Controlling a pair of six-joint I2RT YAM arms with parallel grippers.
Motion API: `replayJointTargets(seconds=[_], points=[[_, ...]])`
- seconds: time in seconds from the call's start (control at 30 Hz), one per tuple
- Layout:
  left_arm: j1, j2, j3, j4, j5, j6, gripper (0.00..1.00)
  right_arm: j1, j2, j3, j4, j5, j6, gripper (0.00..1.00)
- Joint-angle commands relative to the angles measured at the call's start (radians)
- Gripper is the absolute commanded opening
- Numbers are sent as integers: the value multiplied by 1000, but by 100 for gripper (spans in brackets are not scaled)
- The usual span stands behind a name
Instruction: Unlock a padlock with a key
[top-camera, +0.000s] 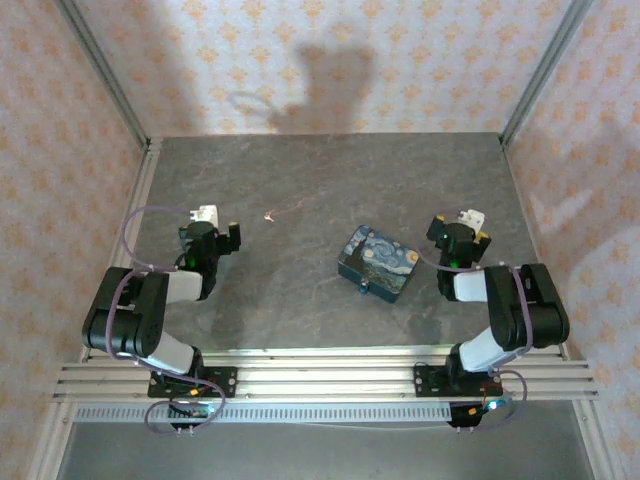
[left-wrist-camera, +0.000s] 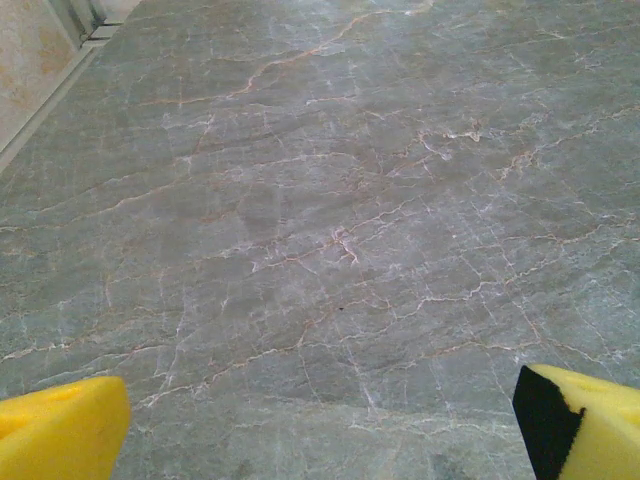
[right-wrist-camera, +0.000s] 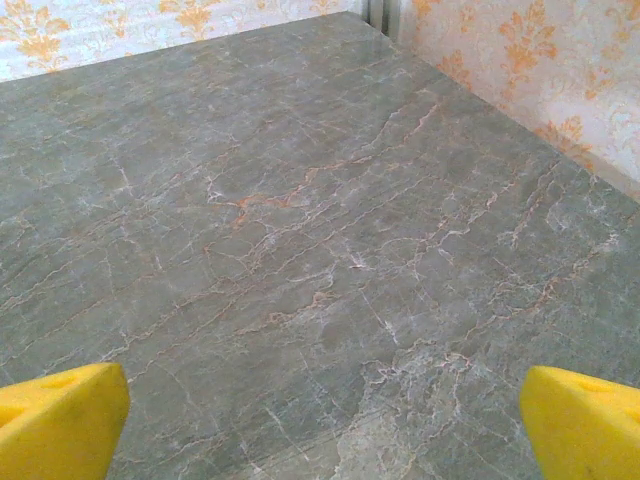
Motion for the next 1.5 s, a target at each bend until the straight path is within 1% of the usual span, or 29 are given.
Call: replayJointTargets(seconds=[0.0, 1.23, 1.3, 1.37, 1.4, 1.43, 1.47], points=[[5, -8, 22, 27, 4, -6, 100, 6, -6, 18, 6, 0, -9, 99], [5, -10, 19, 31, 5, -4, 100, 6, -6, 19, 5, -1, -7, 99], [5, -25, 41, -21, 34, 7, 100, 6, -8, 14, 14, 1, -9, 99], [5, -57, 79, -108, 17, -2, 100, 5, -41, 11, -7, 11, -4, 99], [5, -75, 97, -160, 7, -9, 100, 5, -65, 8, -23, -4, -9, 99], [5, -99, 125, -230, -4, -21, 100, 7, -99, 11, -59, -8, -14, 99], [5, -115, 153, -302, -19, -38, 100, 7, -148, 29, -144, -2, -5, 99]])
